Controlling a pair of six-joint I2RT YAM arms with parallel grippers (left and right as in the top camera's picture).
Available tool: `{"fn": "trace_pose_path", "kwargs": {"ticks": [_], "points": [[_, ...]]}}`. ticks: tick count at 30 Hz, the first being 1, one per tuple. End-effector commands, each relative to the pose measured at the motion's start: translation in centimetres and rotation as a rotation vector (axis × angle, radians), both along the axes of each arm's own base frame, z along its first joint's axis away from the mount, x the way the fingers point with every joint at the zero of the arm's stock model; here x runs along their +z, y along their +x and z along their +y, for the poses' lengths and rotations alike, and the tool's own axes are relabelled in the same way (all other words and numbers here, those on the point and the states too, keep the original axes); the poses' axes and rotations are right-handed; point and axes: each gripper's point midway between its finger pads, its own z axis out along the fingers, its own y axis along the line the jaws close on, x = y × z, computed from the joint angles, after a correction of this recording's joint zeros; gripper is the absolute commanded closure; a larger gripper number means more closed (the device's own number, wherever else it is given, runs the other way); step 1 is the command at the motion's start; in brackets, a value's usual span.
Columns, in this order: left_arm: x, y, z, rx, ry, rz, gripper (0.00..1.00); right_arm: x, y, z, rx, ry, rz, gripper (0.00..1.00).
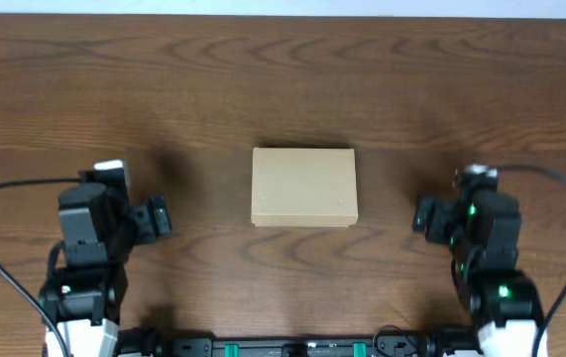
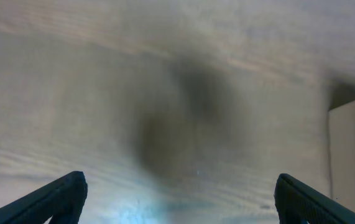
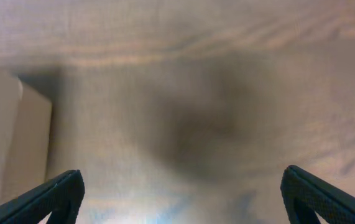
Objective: Pack container
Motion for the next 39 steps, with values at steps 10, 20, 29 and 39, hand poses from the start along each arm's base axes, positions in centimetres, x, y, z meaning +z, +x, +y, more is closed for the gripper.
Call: {"fn": "trace_pose_path", "kwargs": {"ticks": [10,20,29,39], "points": [[0.6,0.9,-2.1,-0.118,-0.059,-0.067,0.04,-1.9,-2.0,-0.3,-0.046,0.017,0.011,0.01],[0.5,0.7,-3.9,-0.265,0.001,-0.065,0.04,-2.0,-2.1,-0.3,-0.046,0.017,0.017,0.01],[0.2,0.4,-3.9,-0.266,-0.002,-0.050,0.05,-2.0,-2.1,-0.3,-0.046,0.017,0.017,0.01],[0.2,0.4,-3.9,-0.266,-0.002,-0.050,0.05,-2.0,-2.1,-0.3,-0.046,0.018,0.017,0.01]]}}
